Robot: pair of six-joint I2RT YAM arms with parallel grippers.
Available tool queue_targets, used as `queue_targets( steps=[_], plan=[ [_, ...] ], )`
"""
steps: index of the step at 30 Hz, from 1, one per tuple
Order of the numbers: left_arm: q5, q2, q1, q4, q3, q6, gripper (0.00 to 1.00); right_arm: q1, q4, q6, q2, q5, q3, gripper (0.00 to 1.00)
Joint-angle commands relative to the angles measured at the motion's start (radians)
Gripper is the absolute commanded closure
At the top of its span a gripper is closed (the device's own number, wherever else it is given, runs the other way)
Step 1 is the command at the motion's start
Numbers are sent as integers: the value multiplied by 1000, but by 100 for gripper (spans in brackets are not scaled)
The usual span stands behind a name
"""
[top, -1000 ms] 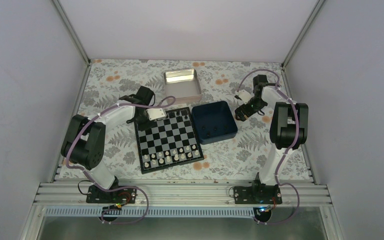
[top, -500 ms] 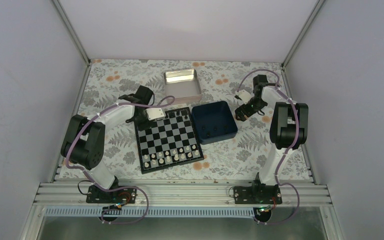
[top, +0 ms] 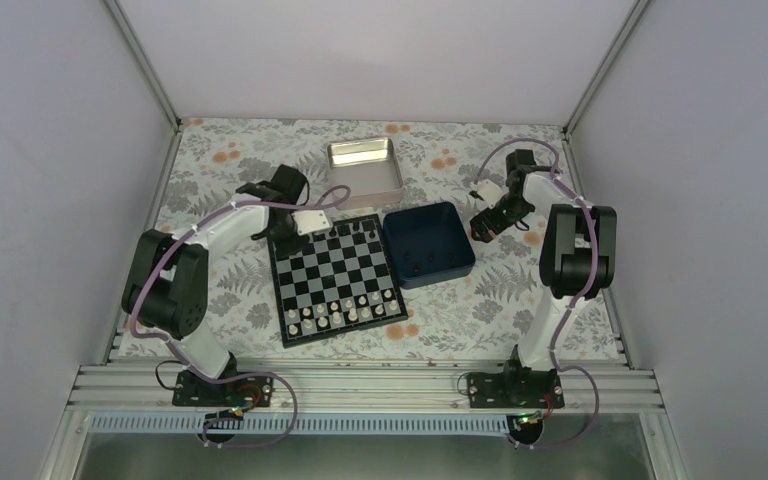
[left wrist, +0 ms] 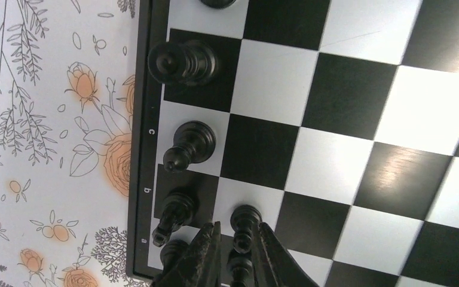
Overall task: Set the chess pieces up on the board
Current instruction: Place the chess piece on the chessboard, then pick up the chess piece from the storage box.
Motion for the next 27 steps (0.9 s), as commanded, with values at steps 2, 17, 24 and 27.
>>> queue_targets(
  steps=[2, 17, 24, 27],
  plan=[
    [106, -19, 6, -114, 123, 9, 85, 9, -9, 3, 13, -1, 2, 0],
    [51, 195, -338, -237, 706, -34, 40, 2, 11, 15, -6, 4, 9, 0],
    [57, 479, -453, -297, 980, -5, 40, -3, 9, 15, -7, -6, 9, 0],
    [80, 550, -463, -312, 1021, 11, 42, -3, 3, 9, -8, -16, 8, 0]
  ],
)
